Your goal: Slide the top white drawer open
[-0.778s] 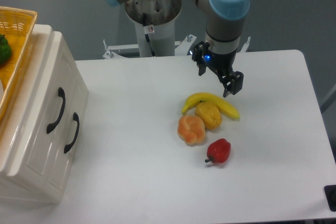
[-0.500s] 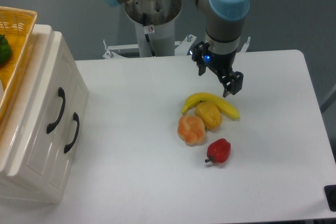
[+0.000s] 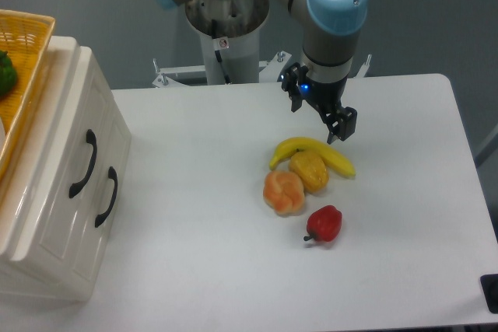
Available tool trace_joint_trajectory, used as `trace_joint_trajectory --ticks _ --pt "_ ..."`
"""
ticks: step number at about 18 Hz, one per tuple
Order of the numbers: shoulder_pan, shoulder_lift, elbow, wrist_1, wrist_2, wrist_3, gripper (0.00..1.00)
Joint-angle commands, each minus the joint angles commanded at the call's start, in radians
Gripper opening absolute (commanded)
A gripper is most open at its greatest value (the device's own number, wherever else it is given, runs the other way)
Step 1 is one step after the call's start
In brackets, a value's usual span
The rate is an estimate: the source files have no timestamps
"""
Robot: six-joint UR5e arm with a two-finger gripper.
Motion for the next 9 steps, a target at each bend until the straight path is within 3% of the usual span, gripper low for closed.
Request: trace_joint_trajectory --ticks 9 --pt "-0.032 -0.003 -0.020 0.009 0.002 -0.104 1.00"
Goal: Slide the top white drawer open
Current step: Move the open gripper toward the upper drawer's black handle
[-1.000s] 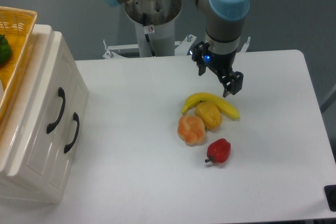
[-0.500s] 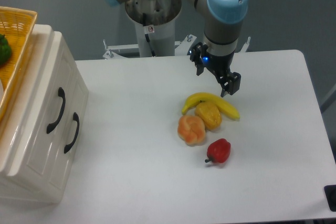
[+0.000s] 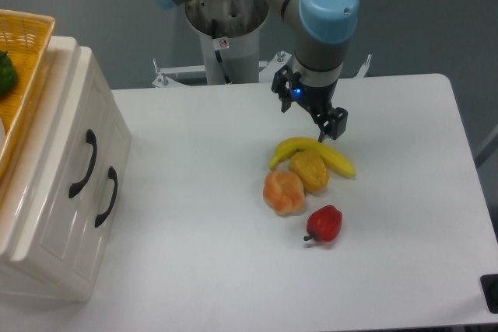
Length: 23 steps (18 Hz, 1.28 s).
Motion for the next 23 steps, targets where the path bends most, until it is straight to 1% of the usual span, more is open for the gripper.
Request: trace_joint_trajectory --ticks 2,6,9,11,14,18,20,23 --pt "0.002 0.000 0.000 -0.005 -0.005 -0.024 1.00" --pt "-0.018 -0.002 0.002 -0.005 -0.008 -0.150 1.00" --pt "-0.035 -0.008 0.000 -0.008 -0.015 -0.188 1.00" --pt "-0.047 -0.008 0.003 -0.008 -0.049 -0.291 1.00" --pt "-0.089 -0.008 0.015 -0.008 -0.072 -0.443 1.00" --pt "-0.126 -0.008 0.015 -0.011 -0.081 -0.566 1.00" --pt "-0.130 -0.009 0.017 -0.011 -0.121 -0.630 1.00" --pt "-0.135 -0.009 0.017 -0.011 -0.176 -0.690 1.00"
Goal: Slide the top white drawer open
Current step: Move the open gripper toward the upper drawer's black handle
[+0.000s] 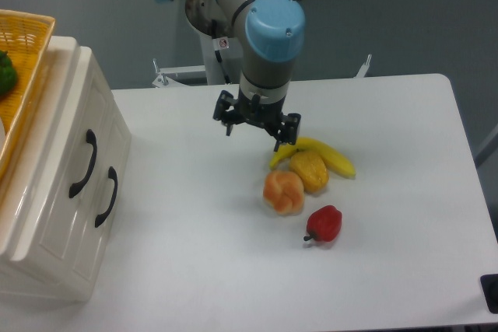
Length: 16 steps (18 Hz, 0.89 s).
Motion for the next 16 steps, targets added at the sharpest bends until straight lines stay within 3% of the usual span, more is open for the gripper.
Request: trace_joint_trajectory --ticks 9,16 --pt "-0.064 -0.009 0.020 0.002 -0.095 -0.190 1.00" --pt "-0.155 -0.077 0.081 0.003 -0.114 -0.299 1.00"
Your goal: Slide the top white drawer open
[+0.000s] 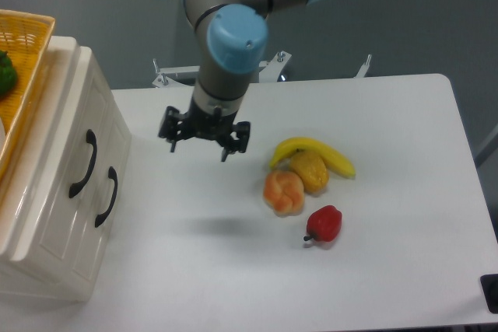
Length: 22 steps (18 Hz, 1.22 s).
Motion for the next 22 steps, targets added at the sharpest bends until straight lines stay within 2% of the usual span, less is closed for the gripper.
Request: trace_joint_trajectory --ticks 5,12,22 --pt "-0.020 -0.009 0.014 0.002 -0.054 -0.040 1.00" --pt "-0.061 -0.017 0.017 0.005 -0.066 -0.101 1.00" --pt "-0.106 -0.032 0.025 0.005 -0.114 -0.104 1.00"
